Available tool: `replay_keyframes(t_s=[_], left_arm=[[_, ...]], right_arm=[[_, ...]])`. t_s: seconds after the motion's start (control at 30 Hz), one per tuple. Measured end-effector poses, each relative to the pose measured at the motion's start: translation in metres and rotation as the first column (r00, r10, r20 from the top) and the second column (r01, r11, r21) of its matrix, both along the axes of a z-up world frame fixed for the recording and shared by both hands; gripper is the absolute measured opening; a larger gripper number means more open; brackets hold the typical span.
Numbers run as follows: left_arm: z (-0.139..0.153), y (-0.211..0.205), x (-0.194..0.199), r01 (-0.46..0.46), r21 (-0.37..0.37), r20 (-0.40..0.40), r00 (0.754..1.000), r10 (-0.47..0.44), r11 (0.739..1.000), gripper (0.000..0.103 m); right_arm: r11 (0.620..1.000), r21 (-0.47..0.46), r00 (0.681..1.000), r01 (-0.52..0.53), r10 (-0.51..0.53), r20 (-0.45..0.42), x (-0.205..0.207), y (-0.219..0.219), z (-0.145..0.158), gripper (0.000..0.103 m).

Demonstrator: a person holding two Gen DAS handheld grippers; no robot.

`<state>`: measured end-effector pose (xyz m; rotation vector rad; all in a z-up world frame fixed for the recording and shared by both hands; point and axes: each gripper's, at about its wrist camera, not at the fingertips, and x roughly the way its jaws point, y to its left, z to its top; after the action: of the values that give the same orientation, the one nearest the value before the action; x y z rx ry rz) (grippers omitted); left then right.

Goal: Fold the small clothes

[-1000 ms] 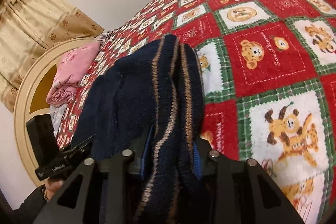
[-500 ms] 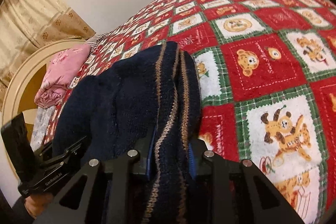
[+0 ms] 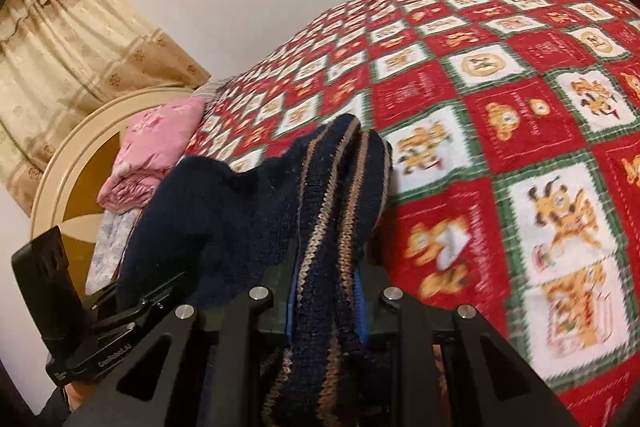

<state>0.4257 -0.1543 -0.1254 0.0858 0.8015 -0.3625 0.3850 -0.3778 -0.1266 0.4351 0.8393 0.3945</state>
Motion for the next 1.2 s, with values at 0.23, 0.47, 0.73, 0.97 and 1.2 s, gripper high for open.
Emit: replay_keyframes(t_s=[0.23,0.47,0.73,0.97,1.2], left_arm=[[0.019,0.023,-0.031,-0.006,-0.033,0.016,1.000,0.007,0.999,0.040],[0.035,0.063,-0.067,-0.035,-0.062,0.042,0.998,0.038,0.997,0.040],[0.038,0.119,-0.106,-0.116,-0.108,0.038,0.992,0.120,0.987,0.040],[0.044,0.172,-0.137,-0.198,-0.136,0.041,0.978,0.205,0.971,0.040],[0.046,0.221,-0.163,-0.275,-0.160,0.042,0.958,0.285,0.948,0.040]], right_arm=[[0.999,0.044,0.999,-0.031,0.032,-0.025,-0.024,0.028,-0.001,0.021],[0.991,0.088,0.995,-0.102,0.104,-0.014,-0.052,0.063,0.014,0.021],[0.977,0.087,0.980,-0.196,0.198,-0.014,-0.079,0.131,0.024,0.021],[0.956,0.106,0.961,-0.273,0.276,-0.010,-0.091,0.195,0.027,0.021],[0.929,0.120,0.935,-0.351,0.354,-0.005,-0.102,0.257,0.028,0.021]])
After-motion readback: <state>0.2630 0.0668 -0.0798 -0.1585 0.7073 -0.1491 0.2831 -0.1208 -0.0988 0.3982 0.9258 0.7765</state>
